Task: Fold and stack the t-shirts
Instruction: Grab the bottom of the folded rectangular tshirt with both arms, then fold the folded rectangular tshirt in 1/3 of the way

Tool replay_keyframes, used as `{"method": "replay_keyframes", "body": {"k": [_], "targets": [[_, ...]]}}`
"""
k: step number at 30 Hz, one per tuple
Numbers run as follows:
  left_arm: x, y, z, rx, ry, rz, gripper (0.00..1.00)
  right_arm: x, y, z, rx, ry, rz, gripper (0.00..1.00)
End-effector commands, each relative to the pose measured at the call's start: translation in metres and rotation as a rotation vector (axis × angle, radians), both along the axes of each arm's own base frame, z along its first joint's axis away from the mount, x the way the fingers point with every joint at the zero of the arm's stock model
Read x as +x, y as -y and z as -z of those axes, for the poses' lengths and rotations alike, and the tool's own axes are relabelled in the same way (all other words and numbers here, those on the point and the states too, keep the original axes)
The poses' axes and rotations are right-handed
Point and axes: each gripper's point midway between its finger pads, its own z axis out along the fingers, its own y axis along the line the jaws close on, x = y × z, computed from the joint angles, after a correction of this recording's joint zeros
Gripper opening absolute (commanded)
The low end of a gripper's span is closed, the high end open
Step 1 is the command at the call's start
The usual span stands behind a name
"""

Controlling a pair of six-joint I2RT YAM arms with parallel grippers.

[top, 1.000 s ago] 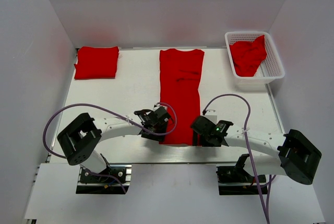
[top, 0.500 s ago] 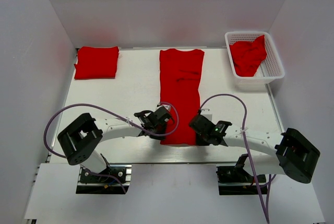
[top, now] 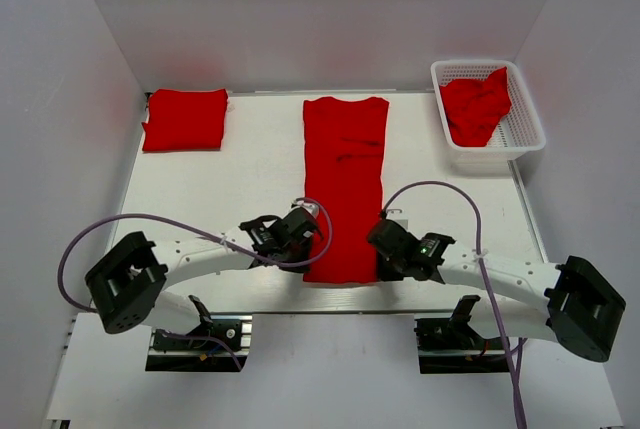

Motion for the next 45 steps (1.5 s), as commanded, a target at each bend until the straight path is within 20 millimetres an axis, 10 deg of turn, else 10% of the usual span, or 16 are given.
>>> {"method": "replay_keyframes", "body": {"k": [1, 26, 45], "targets": [[0.001, 0.010, -0.027, -0.068, 0.027, 0.004, 0.00, 0.009, -0.006, -0.023, 0.025, 0.041, 0.026, 0.00], [0.154, 0.022, -0.094, -0.029, 0.235, -0.233, 0.00, 0.153, 0.002, -0.084, -0.140, 0.351, 0.254, 0.00], [0.238, 0.016, -0.090, -0.066, 0.263, -0.227, 0.00, 0.248, -0.013, -0.096, -0.103, 0.353, 0.219, 0.00]]}}
